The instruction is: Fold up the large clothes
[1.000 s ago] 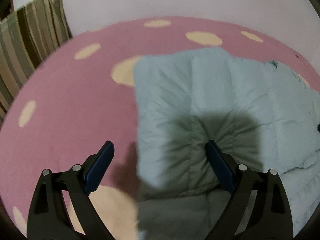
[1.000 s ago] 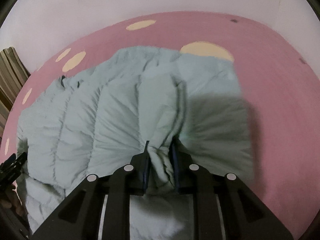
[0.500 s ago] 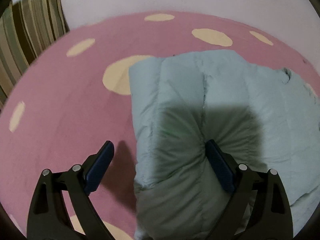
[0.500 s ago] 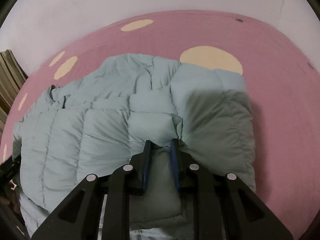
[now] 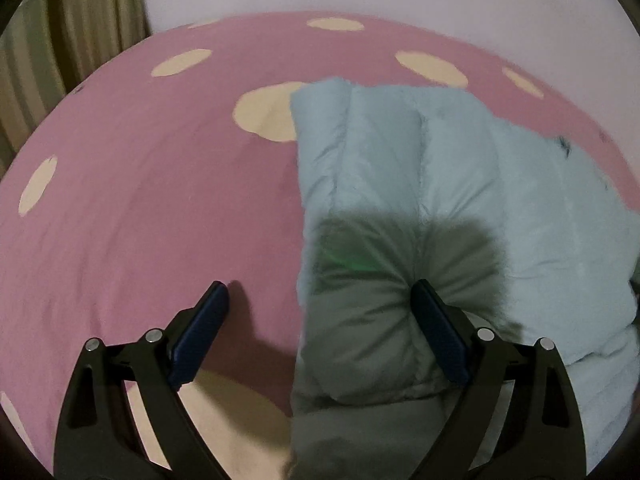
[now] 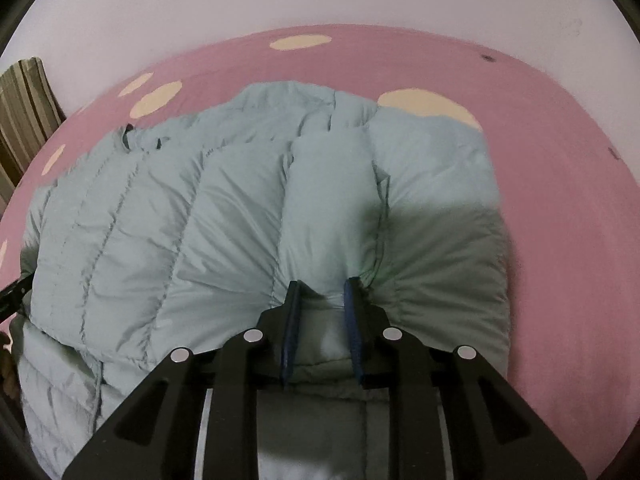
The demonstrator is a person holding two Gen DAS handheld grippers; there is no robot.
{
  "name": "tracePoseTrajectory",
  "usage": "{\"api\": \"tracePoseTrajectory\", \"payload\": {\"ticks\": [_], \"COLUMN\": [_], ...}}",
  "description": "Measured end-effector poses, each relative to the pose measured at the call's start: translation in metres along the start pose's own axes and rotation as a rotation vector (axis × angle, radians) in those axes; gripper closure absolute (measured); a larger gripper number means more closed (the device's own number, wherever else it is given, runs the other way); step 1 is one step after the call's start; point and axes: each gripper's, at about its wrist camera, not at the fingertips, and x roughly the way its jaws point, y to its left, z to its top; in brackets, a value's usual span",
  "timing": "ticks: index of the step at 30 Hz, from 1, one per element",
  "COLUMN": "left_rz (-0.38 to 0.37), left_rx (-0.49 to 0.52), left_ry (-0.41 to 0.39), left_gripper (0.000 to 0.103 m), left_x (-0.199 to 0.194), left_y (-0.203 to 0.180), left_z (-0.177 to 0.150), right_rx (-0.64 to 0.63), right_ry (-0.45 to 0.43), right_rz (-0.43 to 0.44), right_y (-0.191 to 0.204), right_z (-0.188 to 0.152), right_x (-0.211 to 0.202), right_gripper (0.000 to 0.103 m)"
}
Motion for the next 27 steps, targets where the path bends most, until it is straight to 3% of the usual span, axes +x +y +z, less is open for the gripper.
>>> {"api": "tracePoseTrajectory", "payload": {"ticks": [4, 7, 11, 14, 16, 19, 22, 27], "left_rz": [-0.012, -0.047, -0.058, -0.023, -0.011, -0.039, -0.052, -0.092], "left_rx": [0.012, 0.057, 0.133, 0.17, 0.186, 0.17, 0.151, 0.054], "left_ry": [-0.094, -0.129, -0.097, 0.017, 0.011, -0.012, -0.05, -0.065], "left_gripper": [0.01, 0.01, 0.01, 0.01, 0.01, 0.01, 0.01, 0.01], "left_x": [-0.034, -0.046, -0.029, 0.011, 0.016, -0.001, -0.027, -0.065], "left_y": [-0.011, -0.034, -0.074, -0.094, -0.098, -0.093, -0.07, -0.016], "left_z": [0.004, 0.012, 0.017, 0.014, 0.014, 0.014, 0.001, -0.042], "right_rx": [-0.004, -0.014, -0.057, -0.092, -0.104, -0.086, -0.078, -0.03], "right_ry": [-0.074, -0.075, -0.061, -0.011, 0.015, 0.001, -0.032, -0.051], "right_rz": [0.021, 0.07, 0.12, 0.08, 0.071, 0.107, 0.126, 0.11], "right_y": [0.012, 0.03, 0.062, 0.077, 0.08, 0.072, 0.056, -0.001], "right_z": [-0.002, 0.004, 0.007, 0.003, 0.001, 0.003, -0.008, -0.053], "right_x": [-0.032, -0.036, -0.022, 0.001, 0.012, 0.0, -0.028, -0.077], "right_gripper": [0.079, 0.07, 0.069, 0.069, 0.069, 0.066, 0.052, 0.042]}}
